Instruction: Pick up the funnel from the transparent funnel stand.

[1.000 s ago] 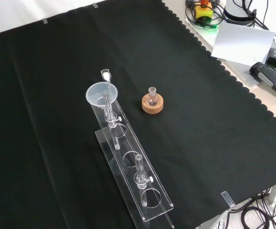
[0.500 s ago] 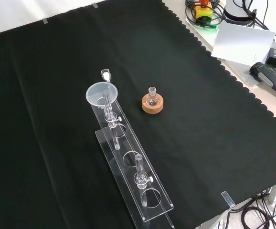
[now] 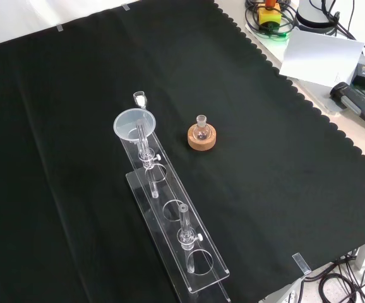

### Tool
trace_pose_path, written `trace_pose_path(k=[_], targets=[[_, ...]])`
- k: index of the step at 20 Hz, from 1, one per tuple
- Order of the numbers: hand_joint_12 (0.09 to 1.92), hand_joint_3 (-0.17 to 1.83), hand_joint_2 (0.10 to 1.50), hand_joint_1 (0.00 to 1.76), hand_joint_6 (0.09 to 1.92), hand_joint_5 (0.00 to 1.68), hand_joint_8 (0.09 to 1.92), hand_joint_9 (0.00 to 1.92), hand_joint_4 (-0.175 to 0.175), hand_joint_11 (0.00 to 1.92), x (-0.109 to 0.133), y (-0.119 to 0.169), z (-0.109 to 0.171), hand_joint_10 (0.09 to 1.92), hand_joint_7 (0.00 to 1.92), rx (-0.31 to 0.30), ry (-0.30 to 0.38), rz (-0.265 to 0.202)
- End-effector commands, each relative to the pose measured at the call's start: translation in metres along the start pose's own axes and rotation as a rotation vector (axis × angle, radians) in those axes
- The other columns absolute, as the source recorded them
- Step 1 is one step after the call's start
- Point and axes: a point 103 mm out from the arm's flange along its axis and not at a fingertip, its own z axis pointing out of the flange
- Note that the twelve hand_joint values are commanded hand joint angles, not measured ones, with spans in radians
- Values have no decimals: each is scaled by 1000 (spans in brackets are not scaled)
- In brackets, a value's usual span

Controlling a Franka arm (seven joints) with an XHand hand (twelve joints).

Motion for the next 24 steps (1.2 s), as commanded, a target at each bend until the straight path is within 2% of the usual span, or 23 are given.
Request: trace_pose_path(k=[1,6,12,16,24], targets=[[87,-1,577,375,87,0,87,0,72,0,31,41,17,87,0,-5,-11,-11],[87,2,584,384,87,0,87,0,46,0,56,70,29,87,0,35,-37,-23],[87,16,616,452,87,0,87,0,10,2,98,111,43,87,0,105,-87,-31],[87,16,618,455,87,0,87,0,0,9,123,132,53,87,0,149,-111,-59],[87,14,619,450,87,0,87,0,-12,18,129,167,82,87,0,228,-147,-124]])
